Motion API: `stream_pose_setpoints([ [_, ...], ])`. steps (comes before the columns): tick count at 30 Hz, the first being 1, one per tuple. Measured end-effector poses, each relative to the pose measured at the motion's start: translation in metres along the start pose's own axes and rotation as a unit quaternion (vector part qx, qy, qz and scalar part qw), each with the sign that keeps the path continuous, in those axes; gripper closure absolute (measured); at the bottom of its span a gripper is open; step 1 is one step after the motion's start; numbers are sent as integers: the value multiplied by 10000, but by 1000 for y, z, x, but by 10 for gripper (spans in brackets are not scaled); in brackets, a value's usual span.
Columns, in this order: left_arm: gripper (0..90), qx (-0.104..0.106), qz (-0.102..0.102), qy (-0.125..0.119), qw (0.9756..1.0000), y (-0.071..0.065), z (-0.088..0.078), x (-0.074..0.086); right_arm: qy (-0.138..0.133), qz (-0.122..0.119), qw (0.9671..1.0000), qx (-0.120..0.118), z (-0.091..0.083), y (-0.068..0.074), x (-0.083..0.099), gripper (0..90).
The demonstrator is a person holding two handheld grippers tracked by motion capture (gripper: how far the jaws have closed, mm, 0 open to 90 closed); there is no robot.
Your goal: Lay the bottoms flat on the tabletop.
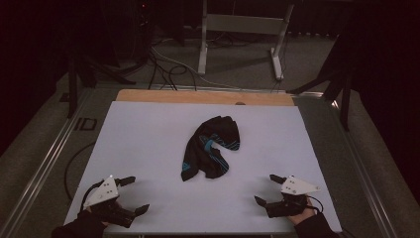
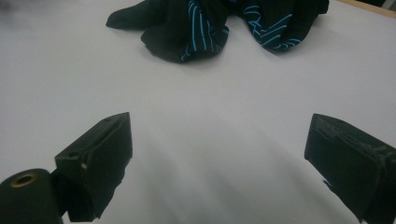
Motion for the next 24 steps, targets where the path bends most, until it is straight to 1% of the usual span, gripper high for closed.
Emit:
stream_pose_setpoints([
  [4,4,22,10,-7,10000,0,0,0,51,-36,10000,-57,1,0,0,79],
  [7,4,39,21,7,10000,-1,0,0,46,-90,9999,-45,2,1,0,83],
  [9,5,55,17,14,10000,-2,0,0,106,-102,9999,-56,3,2,0,83],
  [12,4,59,22,-17,10000,-2,0,-1,147,-151,9997,-134,4,5,-1,83],
  [14,4,90,9,-40,10000,-2,0,-2,144,-140,9997,-148,4,6,-1,83],
  [16,4,125,7,-18,9999,-2,1,-2,91,-66,9998,-156,3,6,-2,83],
  [19,4,202,19,30,9998,-4,1,-2,121,-125,9997,-164,2,7,-4,83],
  [20,4,224,20,49,9997,-5,1,-3,174,-106,9996,-204,2,8,-4,83],
  [22,4,257,35,33,9997,-6,1,-4,213,-198,9993,-227,2,10,-5,83],
  [24,4,302,70,32,9995,-7,1,-7,243,-230,9991,-266,2,12,-5,83],
])
Point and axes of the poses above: each handheld gripper's, and its own axes: z roughly forward along the jaws, x roughly out of its underside, y roughly to its left, the point moved 3 cm from there along z, roughly forward along the jaws, and after that the axes turned 9 degrees about x, right-handed, at the moved point
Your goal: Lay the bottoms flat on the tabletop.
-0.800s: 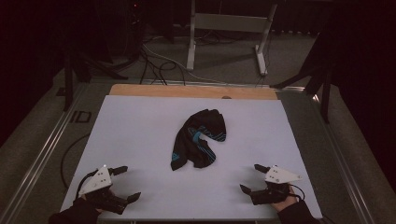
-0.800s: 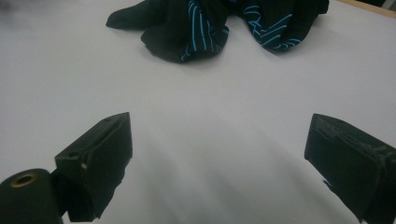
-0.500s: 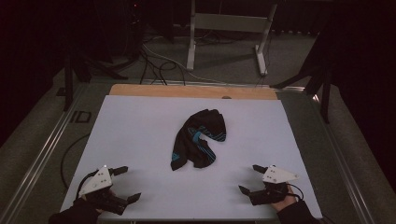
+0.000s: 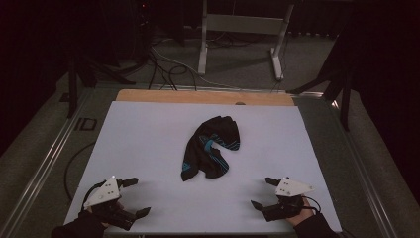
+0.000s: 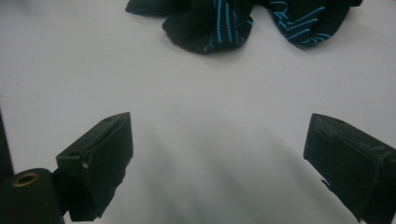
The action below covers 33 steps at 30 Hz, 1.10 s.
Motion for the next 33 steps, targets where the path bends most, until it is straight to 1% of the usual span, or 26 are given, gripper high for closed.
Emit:
stream_pose_setpoints([
  [2,4,49,23,-2,10000,-1,1,-2,-3,-40,10000,-4,-1,1,-1,83],
  [4,4,89,54,41,9999,-3,3,-4,-27,-8,10000,-33,-3,1,-3,84],
  [6,4,128,61,43,9999,-4,3,-7,-56,-19,10000,-34,-4,2,-5,83],
  [7,4,148,75,10,9999,-5,3,-9,-27,-28,10000,-25,-5,2,-6,83],
  [9,4,197,94,-4,9998,-6,3,-14,-91,11,9999,-52,-8,2,-11,84],
  [11,4,224,156,69,9996,-7,1,-18,-133,63,9998,-140,-12,3,-16,91],
  [13,4,230,169,77,9996,-7,1,-20,-142,8,9998,-141,-15,3,-22,91],
  [14,4,255,166,69,9995,-7,0,-23,-158,-41,9998,-120,-17,3,-25,91],
  [15,4,255,166,69,9995,-7,0,-23,-158,-41,9998,-120,-17,3,-25,91],
  [16,4,261,217,62,9994,-6,-1,-28,-203,-86,9997,-67,-20,2,-31,91],
  [19,4,292,251,14,9993,-8,-1,-33,-240,-187,9995,-38,-23,1,-39,91],
  [21,4,321,272,-17,9991,-8,0,-36,-311,-184,9993,-52,-25,0,-45,91],
  [27,4,329,298,-123,9989,-7,3,-47,-436,-298,9986,42,-25,-5,-64,92],
  [31,4,323,339,-102,9989,-5,6,-53,-453,-265,9985,135,-21,-10,-70,92],
  [33,4,315,344,-96,9989,-2,11,-58,-457,-270,9984,171,-15,-12,-76,92],
])
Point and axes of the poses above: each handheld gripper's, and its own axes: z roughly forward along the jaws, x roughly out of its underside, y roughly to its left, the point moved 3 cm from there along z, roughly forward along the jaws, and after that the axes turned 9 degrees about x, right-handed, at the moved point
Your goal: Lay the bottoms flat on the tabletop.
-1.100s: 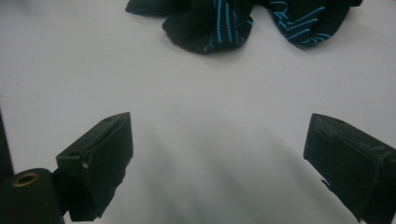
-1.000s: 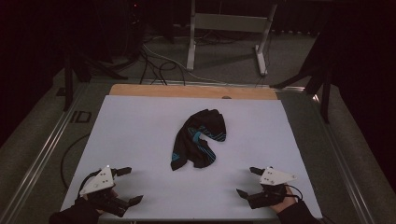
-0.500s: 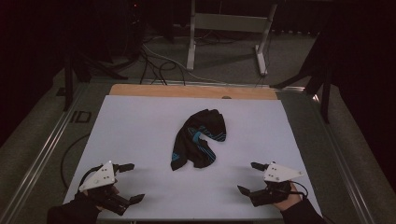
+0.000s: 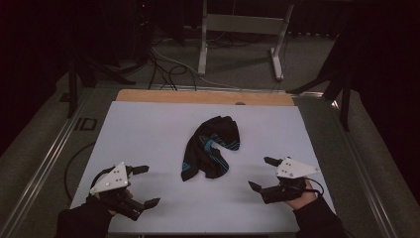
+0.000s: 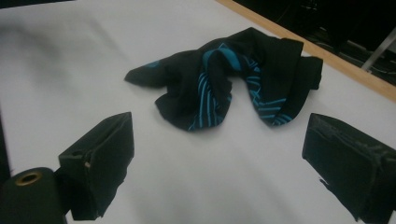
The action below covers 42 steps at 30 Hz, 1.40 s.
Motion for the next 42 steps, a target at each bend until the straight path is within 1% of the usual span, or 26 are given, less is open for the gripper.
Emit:
stream_pose_setpoints([
  [2,4,-26,-14,-4,10000,3,3,-3,-10,-7,10000,1,6,-2,-3,92],
  [4,4,-61,-17,1,10000,6,7,-5,-9,67,10000,-29,12,-2,-6,93],
  [7,4,-140,-37,32,9999,11,12,-8,-26,47,10000,-34,22,-4,-10,107],
  [10,4,-193,-52,46,9998,16,17,-11,-28,99,9999,-73,33,-4,-13,106],
  [12,4,-243,-62,58,9997,19,20,-12,-30,133,9998,-114,40,-4,-15,107],
  [14,4,-299,-80,73,9995,23,23,-13,-9,157,9998,-91,47,-4,-16,107],
  [15,4,-326,-113,93,9994,25,24,-13,-9,186,9998,-124,51,-4,-16,107],
  [16,4,-326,-113,93,9994,25,24,-13,-3,173,9998,-107,54,-4,-16,107],
  [17,4,-363,-180,170,9990,29,27,-13,23,190,9998,-86,58,-4,-17,107],
  [21,4,-493,-271,267,9981,38,33,-11,30,241,9997,-102,71,-4,-19,108],
  [23,4,-568,-331,275,9975,42,35,-10,55,264,9996,-77,76,-3,-20,108],
  [24,4,-610,-367,262,9971,45,37,-10,41,293,9995,-109,79,-3,-20,108],
  [25,5,-669,-394,254,9967,47,39,-10,58,297,9995,-78,82,-3,-20,108],
  [26,4,-723,-398,256,9963,49,40,-9,57,297,9995,-51,85,-2,-21,107],
  [28,5,-800,-408,271,9956,53,44,-9,37,370,9993,-80,91,-2,-22,108],
  [29,4,-836,-401,282,9953,55,46,-9,44,360,9993,-68,94,-1,-23,108],
  [30,4,-843,-410,290,9952,57,49,-9,44,378,9993,-70,97,-1,-24,108],
  [31,4,-849,-423,273,9951,59,51,-10,51,385,9992,-70,100,-1,-24,133],
  [33,4,-885,-421,271,9948,63,55,-10,37,404,9991,-83,106,0,-25,138],
  [35,4,-920,-444,322,9942,67,60,-10,72,363,9993,-71,111,1,-26,136],
  [38,4,-994,-440,382,9933,72,67,-10,99,440,9989,-137,118,2,-27,137],
  [39,4,-1010,-471,397,9930,74,70,-10,115,495,9987,-99,120,2,-28,137],
  [40,4,-1010,-471,397,9930,74,70,-10,115,495,9987,-99,120,2,-28,137],
  [41,4,-953,-494,418,9933,76,74,-10,99,602,9980,-140,123,2,-29,136],
  [42,4,-970,-450,401,9935,77,77,-10,94,657,9977,-120,125,1,-29,136],
])
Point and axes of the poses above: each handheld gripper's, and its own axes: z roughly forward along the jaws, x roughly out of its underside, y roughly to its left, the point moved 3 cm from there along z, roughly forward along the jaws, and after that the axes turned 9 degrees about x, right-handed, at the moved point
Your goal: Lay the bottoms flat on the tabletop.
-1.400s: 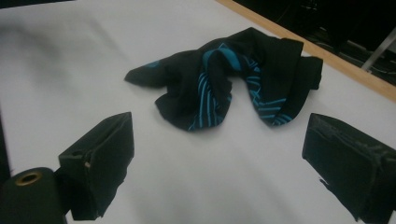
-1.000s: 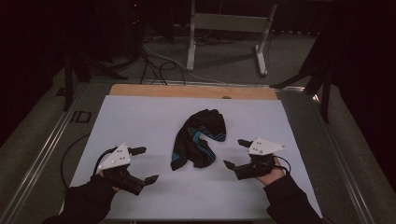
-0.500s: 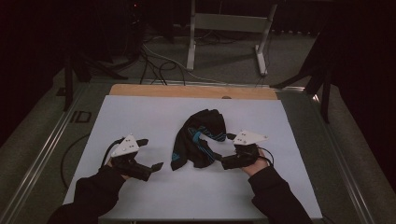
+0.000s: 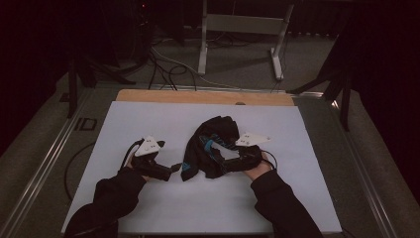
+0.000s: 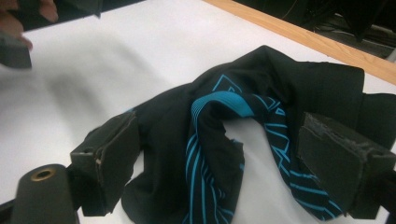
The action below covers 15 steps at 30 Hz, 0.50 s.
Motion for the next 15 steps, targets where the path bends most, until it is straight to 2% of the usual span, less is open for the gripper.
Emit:
stream_pose_setpoints([
  [2,4,13,74,-40,10000,2,6,0,-2,76,10000,-5,4,0,-1,135],
  [7,17,-58,-243,169,9995,9,19,0,86,260,9996,37,13,-1,0,151],
  [9,34,-106,-272,251,9993,11,25,1,151,328,9993,36,17,-1,2,168],
  [11,44,-167,-322,274,9990,14,31,3,229,349,9991,24,21,-1,5,196],
  [13,59,-130,-401,266,9988,15,37,4,300,348,9989,4,25,0,8,224],
  [15,92,-155,-432,382,9982,18,43,8,385,335,9987,39,29,1,12,290],
])
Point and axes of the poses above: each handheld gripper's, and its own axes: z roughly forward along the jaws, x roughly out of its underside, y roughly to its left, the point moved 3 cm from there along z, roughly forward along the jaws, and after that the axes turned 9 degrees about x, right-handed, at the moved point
